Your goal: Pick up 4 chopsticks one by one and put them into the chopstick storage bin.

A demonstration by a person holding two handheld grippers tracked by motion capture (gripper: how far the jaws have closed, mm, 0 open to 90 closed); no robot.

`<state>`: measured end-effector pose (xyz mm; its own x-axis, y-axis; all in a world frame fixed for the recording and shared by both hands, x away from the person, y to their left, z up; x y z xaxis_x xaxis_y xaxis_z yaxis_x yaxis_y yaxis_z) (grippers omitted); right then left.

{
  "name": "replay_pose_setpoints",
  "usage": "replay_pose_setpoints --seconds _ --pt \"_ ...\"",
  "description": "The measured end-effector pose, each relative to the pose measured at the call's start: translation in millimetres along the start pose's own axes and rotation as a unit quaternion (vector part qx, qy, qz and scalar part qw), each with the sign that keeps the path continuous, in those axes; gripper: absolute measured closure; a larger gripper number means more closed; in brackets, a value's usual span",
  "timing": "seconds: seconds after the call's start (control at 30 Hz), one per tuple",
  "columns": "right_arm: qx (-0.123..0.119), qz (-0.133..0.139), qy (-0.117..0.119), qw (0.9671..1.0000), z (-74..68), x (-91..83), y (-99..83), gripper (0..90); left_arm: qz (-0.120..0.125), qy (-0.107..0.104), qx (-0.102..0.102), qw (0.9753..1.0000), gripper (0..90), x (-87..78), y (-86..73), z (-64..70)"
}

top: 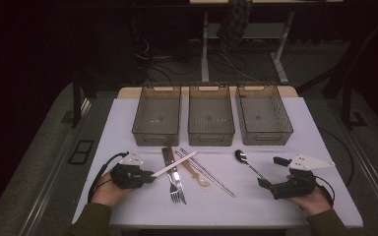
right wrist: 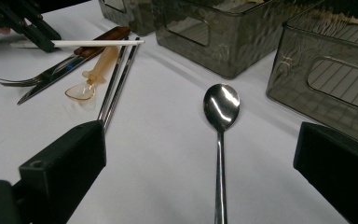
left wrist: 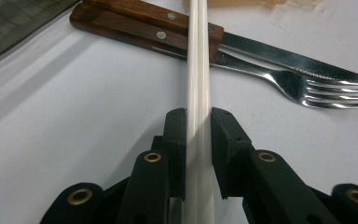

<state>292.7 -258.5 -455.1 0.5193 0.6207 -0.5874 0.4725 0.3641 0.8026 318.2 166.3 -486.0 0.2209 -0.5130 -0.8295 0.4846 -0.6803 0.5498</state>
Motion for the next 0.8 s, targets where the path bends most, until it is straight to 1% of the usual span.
replay_pose_setpoints --seconds 0.13,0.3,0.33,0.37,0.4,0.43,0.5,0.57,0.6,0.67,0.8 --pt "-0.001 0.001 0.0 1.0 -0.1 -0.4 0.1 1.9 -0.001 -0.002 -0.006 1.0 75.8 0.2 0.4 1.5" --pt "-0.001 0.003 0.002 1.0 -0.7 -0.8 0.5 1.9 0.0 -0.001 -0.003 1.0 74.9 0.2 -0.2 1.8" --pt "-0.001 0.003 0.002 1.0 -0.8 -0.9 0.6 1.9 0.002 -0.003 -0.004 1.0 72.9 0.1 -0.4 1.8" --pt "-0.001 0.003 0.002 1.0 -0.8 -0.9 0.6 1.9 0.006 -0.008 -0.005 0.9999 72.9 0.2 -0.3 1.9" --pt "-0.001 0.003 0.002 1.0 -0.8 -1.0 0.6 1.9 0.01 -0.009 -0.006 0.9999 68.6 -0.3 -0.1 2.3" --pt "-0.001 0.003 0.002 1.0 -0.9 -1.0 0.6 1.9 0.014 -0.008 -0.003 0.9999 66.8 -1.4 0.2 2.5" --pt "-0.002 0.003 0.002 1.0 -1.2 -0.8 0.5 1.9 0.026 -0.01 -0.005 0.9996 62.4 -4.3 1.6 2.6" --pt "-0.002 0.003 0.002 1.0 -1.3 -0.8 0.5 2.0 0.036 -0.009 -0.006 0.9993 62.2 -7.7 2.1 2.2" --pt "-0.002 0.003 0.003 1.0 -1.3 -0.8 0.6 1.9 0.042 -0.01 -0.01 0.999 61.8 -9.2 2.3 1.9" --pt "-0.002 0.004 0.002 1.0 -1.4 -1.0 0.7 1.9 0.049 -0.006 -0.013 0.9987 62.6 -11.7 2.3 0.6" --pt "-0.004 0.003 0.003 1.0 -1.6 -0.7 0.6 1.9 0.058 -0.001 -0.016 0.9982 70.1 -14.6 2.4 -1.4"
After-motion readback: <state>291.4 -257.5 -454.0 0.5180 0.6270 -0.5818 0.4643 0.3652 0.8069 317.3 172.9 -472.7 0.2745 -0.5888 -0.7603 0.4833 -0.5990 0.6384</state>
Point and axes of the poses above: each handheld gripper's, and its own axes: x roughly forward along the jaws, y roughly out of its top, z roughly to its right, the point moved 6 cm from there along x, roughly forward along the jaws, and after that the axes turned 8 degrees about -z, right-handed, at the moved point
